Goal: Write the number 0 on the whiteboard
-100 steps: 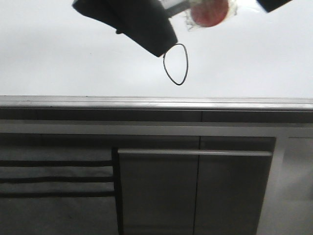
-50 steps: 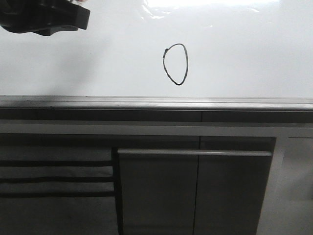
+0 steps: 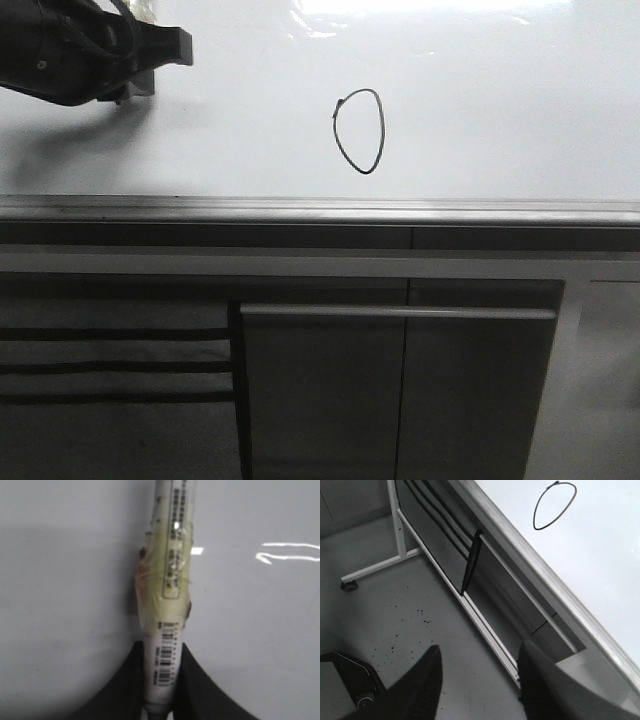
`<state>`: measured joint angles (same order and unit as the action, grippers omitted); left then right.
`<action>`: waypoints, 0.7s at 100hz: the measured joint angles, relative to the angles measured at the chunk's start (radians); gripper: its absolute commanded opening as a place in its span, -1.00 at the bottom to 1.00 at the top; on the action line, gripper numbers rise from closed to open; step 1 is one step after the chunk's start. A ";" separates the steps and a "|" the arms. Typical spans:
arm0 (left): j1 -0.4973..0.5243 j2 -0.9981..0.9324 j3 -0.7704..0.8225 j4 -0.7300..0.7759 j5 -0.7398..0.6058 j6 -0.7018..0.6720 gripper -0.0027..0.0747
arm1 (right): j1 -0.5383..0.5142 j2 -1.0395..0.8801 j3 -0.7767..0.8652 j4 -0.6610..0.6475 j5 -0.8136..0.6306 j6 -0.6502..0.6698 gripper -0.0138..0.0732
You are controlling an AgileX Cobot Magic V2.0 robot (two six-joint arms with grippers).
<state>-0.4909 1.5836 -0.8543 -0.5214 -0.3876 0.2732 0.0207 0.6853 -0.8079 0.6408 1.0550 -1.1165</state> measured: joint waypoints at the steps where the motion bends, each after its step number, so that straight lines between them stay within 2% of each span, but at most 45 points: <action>1: 0.000 0.005 -0.004 0.000 0.002 -0.002 -0.98 | 0.000 0.000 0.000 0.002 0.000 0.000 0.04; 19: 0.010 0.021 -0.048 0.019 0.073 -0.015 -0.98 | 0.000 0.000 0.000 0.010 -0.002 0.000 0.04; 26: 0.022 0.022 -0.063 0.026 0.110 -0.015 -0.91 | 0.000 0.000 0.000 0.010 -0.002 0.000 0.04; 36: 0.040 0.022 -0.081 0.037 0.167 -0.017 -0.60 | 0.000 0.000 0.000 0.012 -0.002 0.000 0.04; 50: 0.056 0.018 -0.089 0.054 0.222 -0.017 0.00 | 0.000 0.000 0.000 0.012 -0.002 0.002 0.04; 58: 0.058 0.006 -0.089 0.066 0.259 -0.017 0.13 | 0.000 0.000 0.000 0.013 -0.002 0.002 0.04; 70: 0.067 -0.018 -0.089 0.116 0.337 -0.017 0.13 | -0.001 0.000 0.000 0.013 -0.002 0.002 0.04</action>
<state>-0.4234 1.5660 -0.9428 -0.4058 -0.0507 0.2565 0.0197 0.6853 -0.8079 0.6541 1.0532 -1.1149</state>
